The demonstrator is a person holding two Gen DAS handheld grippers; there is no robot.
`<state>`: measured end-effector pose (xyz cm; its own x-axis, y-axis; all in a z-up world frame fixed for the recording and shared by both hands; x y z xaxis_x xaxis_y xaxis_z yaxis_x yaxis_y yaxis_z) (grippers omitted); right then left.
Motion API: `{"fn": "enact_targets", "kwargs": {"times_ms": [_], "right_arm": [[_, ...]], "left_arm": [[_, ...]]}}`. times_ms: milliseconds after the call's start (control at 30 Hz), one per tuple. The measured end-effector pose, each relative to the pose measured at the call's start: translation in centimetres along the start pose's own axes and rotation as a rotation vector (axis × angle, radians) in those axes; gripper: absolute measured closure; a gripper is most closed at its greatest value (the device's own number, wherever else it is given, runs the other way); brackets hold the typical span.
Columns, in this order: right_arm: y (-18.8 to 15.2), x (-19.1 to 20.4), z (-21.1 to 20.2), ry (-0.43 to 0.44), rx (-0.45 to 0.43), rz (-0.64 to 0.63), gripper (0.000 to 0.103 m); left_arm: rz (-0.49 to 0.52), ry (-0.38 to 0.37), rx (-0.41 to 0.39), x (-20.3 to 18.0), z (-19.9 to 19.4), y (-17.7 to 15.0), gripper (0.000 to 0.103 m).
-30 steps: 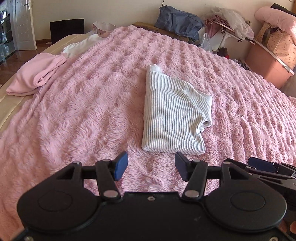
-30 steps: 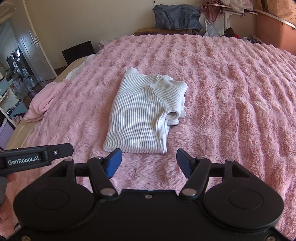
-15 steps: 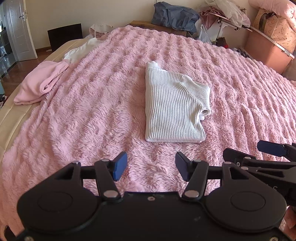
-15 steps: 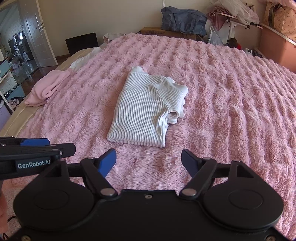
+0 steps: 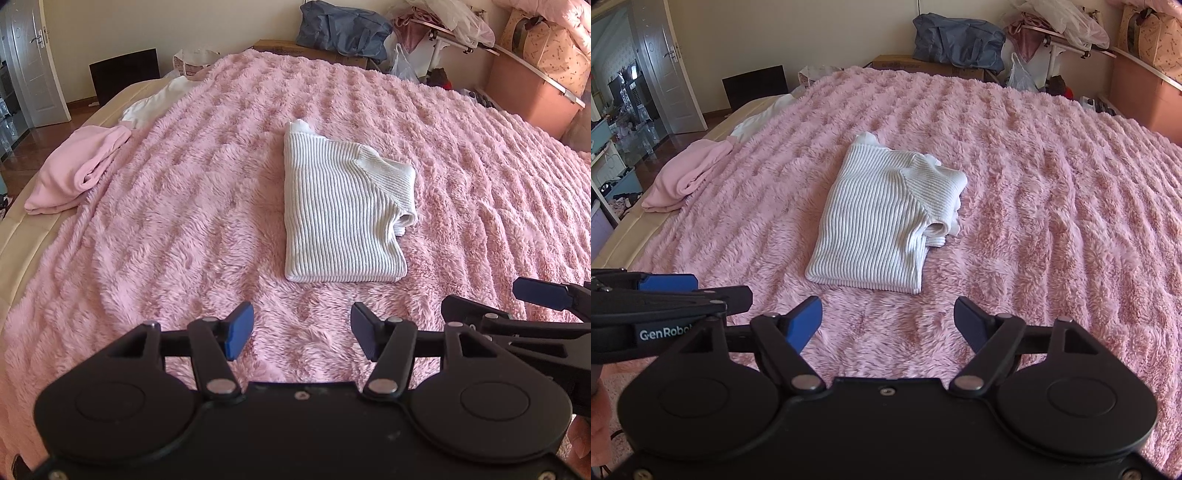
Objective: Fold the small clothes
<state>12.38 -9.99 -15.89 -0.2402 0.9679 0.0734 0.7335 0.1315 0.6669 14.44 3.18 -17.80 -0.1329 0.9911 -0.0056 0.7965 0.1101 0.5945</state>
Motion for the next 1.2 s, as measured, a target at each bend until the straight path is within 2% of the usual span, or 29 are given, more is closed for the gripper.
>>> {"fn": "enact_targets", "kwargs": {"times_ms": [533,933,1200], "right_arm": [[0.0,-0.2,0.0,-0.011,0.002,0.008,0.022],[0.0,-0.4,0.1,-0.014,0.001,0.01,0.021],[0.0,-0.3,0.4,-0.018,0.008,0.007,0.021]], "left_arm": [[-0.013,-0.005,0.015,0.3,0.6,0.0,0.041],[0.001,0.034,0.025,0.7,1.0,0.1,0.04],[-0.011,0.021,0.036,0.6,1.3,0.0,0.04]]}}
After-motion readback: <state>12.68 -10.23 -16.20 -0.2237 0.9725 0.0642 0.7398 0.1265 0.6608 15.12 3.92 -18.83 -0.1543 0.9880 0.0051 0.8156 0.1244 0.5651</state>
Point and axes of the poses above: each gripper's, at about its wrist camera, not at the fingertips, and z roughly the way its jaws point, x to its left, y to its top, the point moved 10 cm from there along z, roughly the way its jaws point, and after that the axes turned 3 degrees about z, right-handed, at the moved point
